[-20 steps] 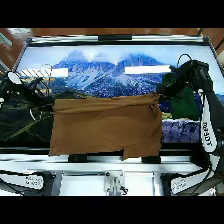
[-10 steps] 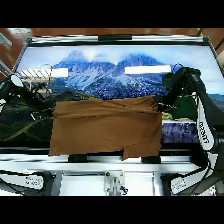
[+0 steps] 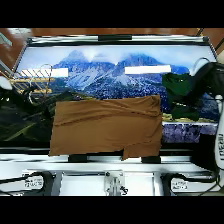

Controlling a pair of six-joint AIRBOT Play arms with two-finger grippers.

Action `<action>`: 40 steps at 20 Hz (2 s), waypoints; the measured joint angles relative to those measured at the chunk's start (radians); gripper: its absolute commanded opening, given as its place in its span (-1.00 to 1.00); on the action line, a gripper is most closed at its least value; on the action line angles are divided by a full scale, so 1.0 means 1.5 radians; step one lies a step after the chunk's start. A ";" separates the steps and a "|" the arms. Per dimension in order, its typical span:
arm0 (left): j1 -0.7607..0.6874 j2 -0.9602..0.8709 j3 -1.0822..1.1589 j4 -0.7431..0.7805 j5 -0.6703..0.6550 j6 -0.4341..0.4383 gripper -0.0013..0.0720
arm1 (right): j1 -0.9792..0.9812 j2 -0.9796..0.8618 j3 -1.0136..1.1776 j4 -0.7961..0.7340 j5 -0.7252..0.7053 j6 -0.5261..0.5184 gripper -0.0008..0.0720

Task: Fold the shirts.

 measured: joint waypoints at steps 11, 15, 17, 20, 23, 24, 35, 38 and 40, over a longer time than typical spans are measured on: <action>0.188 0.189 -0.396 -0.053 0.106 0.106 0.73 | -0.153 0.132 -0.231 0.104 0.095 -0.063 0.53; 0.171 0.180 -0.425 -0.072 0.140 0.117 0.73 | -0.157 0.136 -0.241 0.125 0.112 -0.068 0.53; 0.158 0.165 -0.431 -0.082 0.150 0.119 0.72 | -0.158 0.137 -0.243 0.130 0.113 -0.069 0.53; 0.134 0.143 -0.435 -0.107 0.155 0.117 0.38 | -0.158 0.137 -0.247 0.133 0.107 -0.069 0.53; 0.109 0.129 -0.436 -0.130 0.195 0.114 -0.80 | -0.158 0.139 -0.278 0.136 0.100 -0.072 0.53; 0.104 0.127 -0.436 -0.138 0.199 0.112 -0.88 | -0.158 0.141 -0.298 0.138 0.100 -0.076 0.53; 0.090 0.125 -0.420 -0.156 0.203 0.117 -0.89 | -0.094 0.256 -0.577 0.201 0.183 -0.134 0.53; 0.090 0.125 -0.418 -0.156 0.199 0.122 -0.89 | -0.048 0.262 -0.606 0.200 0.220 -0.121 0.53; 0.090 0.125 -0.418 -0.156 0.198 0.124 -0.89 | -0.026 0.262 -0.615 0.200 0.234 -0.111 0.53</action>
